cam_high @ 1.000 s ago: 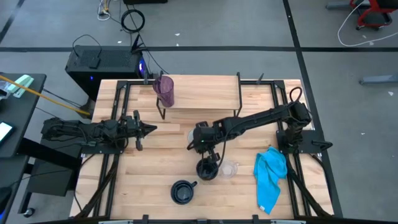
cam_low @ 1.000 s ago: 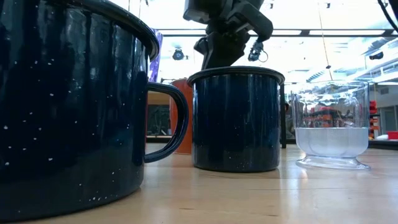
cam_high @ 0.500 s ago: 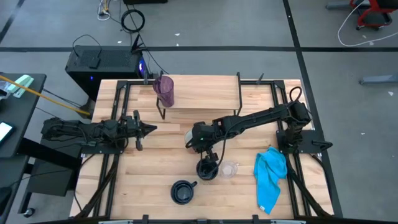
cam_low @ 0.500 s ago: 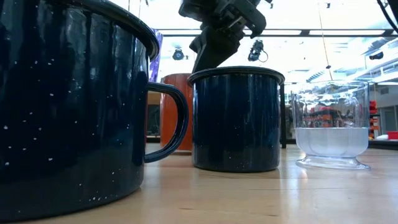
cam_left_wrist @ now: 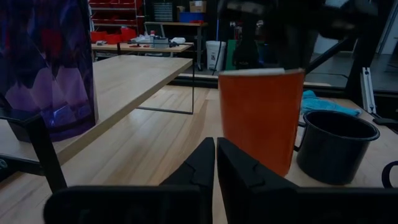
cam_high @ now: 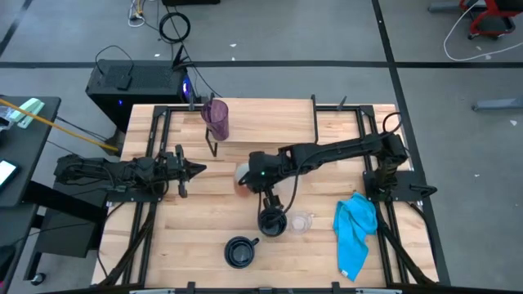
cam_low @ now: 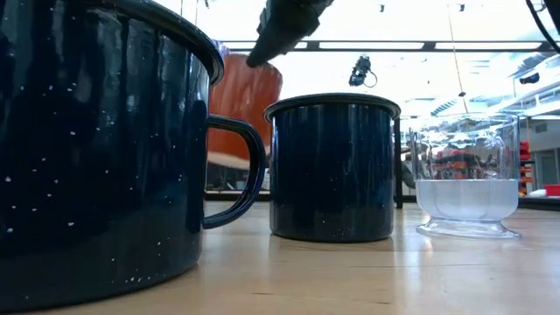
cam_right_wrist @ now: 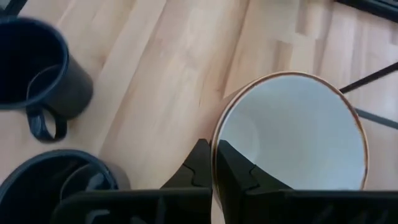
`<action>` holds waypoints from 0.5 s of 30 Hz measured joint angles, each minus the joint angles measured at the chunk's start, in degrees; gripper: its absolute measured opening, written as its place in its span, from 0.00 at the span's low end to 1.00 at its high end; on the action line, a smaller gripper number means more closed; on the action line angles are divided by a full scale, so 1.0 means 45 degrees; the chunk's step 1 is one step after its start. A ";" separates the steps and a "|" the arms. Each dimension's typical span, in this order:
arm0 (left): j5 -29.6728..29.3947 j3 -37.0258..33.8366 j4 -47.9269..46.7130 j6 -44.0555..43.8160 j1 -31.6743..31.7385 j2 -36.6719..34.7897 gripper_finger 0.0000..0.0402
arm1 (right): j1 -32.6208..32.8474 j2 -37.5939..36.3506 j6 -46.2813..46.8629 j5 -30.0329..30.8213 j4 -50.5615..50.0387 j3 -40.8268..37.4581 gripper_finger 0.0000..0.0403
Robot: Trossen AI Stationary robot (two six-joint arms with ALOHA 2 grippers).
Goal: Stack small to large cups/mugs on shelf
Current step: Put the brown mug on the shelf
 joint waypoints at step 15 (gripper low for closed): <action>0.1065 -0.0007 -0.0029 0.0107 0.0000 0.0000 0.04 | -0.1010 -0.0006 0.1369 0.0746 -0.2670 0.3483 0.02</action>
